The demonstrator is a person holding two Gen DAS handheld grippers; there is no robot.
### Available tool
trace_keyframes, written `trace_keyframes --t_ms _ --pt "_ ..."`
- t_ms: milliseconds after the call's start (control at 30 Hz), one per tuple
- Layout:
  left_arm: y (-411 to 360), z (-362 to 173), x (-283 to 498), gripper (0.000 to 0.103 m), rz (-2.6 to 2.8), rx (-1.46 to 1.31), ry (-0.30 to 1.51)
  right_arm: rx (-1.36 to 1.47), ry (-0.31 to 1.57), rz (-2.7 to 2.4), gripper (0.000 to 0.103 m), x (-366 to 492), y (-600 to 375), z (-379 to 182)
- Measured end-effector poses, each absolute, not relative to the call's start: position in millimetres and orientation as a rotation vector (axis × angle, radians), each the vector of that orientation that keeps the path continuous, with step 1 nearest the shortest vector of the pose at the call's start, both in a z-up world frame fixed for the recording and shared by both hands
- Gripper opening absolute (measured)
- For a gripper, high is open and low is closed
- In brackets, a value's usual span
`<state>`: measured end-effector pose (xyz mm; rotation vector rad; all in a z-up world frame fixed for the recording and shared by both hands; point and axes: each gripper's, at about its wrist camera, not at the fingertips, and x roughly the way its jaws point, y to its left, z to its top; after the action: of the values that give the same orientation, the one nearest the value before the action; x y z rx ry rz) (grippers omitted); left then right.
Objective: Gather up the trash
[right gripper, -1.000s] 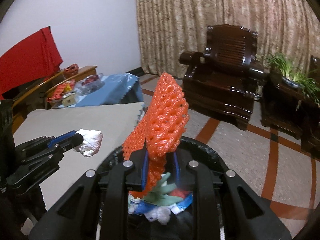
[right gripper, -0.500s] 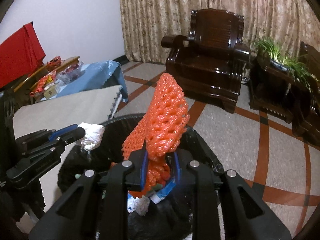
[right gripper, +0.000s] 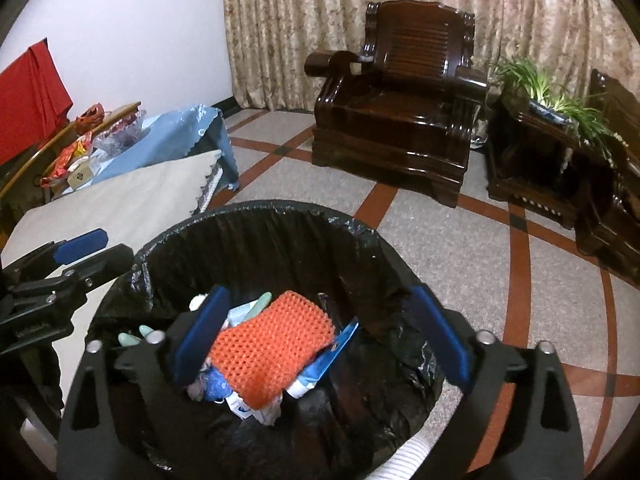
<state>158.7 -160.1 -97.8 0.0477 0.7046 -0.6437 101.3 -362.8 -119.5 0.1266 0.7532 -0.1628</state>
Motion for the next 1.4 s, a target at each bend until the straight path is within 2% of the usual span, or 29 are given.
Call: trace_keyframes --t_ms 167,767,1400 --pt "-143.5 -82.0 148.3 0.097 -0.611 0.049 0.671 0.149 0.744 -0.149 0.095 93.2 -360.2 -106.9" --pt "-79.2 -35.1 101.4 0.097 -0.440 0.006 0.624 0.125 0.678 -0.031 0.098 61.4 -300.3 -44.3" --pt "-56.6 4.3 69.6 0.097 -0.382 0.016 0.554 0.060 0.618 0.051 0.098 47.1 -259.0 0.9"
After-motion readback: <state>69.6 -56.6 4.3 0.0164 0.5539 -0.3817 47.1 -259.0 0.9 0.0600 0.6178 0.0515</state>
